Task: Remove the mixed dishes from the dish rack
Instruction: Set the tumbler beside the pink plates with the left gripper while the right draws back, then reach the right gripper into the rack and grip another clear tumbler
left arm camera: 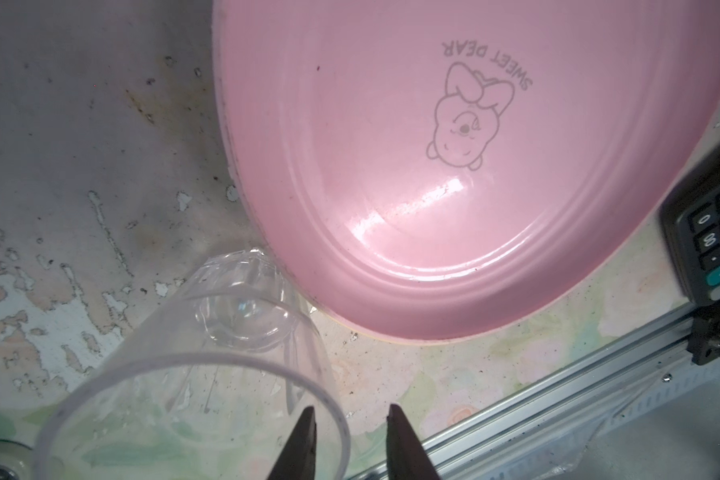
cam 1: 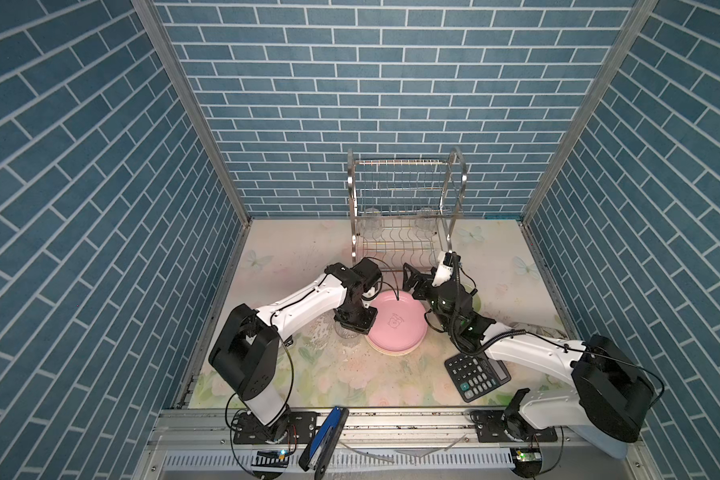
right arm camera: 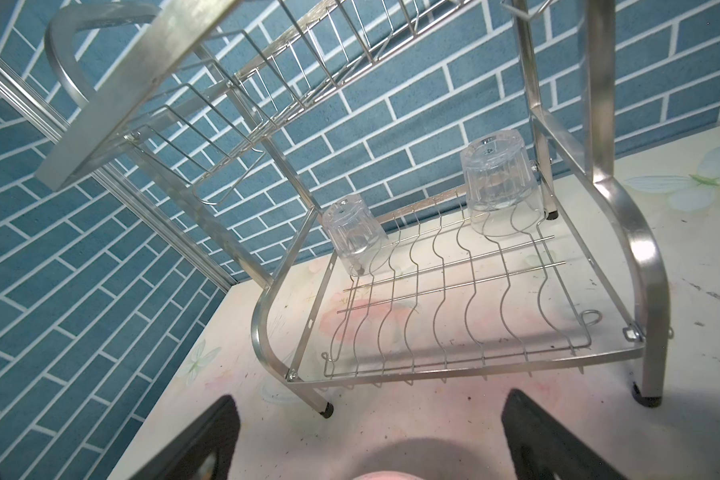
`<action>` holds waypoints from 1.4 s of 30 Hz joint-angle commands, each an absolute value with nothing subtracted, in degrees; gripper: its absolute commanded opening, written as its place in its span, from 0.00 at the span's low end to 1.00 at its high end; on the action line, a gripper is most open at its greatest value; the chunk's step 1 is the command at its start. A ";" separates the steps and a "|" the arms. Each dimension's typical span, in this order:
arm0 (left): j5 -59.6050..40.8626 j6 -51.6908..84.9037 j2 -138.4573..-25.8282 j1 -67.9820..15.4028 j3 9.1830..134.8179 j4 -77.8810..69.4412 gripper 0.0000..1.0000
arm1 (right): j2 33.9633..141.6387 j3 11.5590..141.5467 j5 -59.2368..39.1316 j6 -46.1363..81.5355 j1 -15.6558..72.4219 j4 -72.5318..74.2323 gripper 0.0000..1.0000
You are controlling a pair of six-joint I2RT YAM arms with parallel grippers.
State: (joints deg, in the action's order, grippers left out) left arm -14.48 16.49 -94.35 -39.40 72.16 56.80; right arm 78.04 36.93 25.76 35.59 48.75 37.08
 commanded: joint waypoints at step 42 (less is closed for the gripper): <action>14.66 20.58 -97.37 -28.04 68.38 3.48 0.87 | 124.04 89.81 15.15 12.38 40.04 19.98 0.99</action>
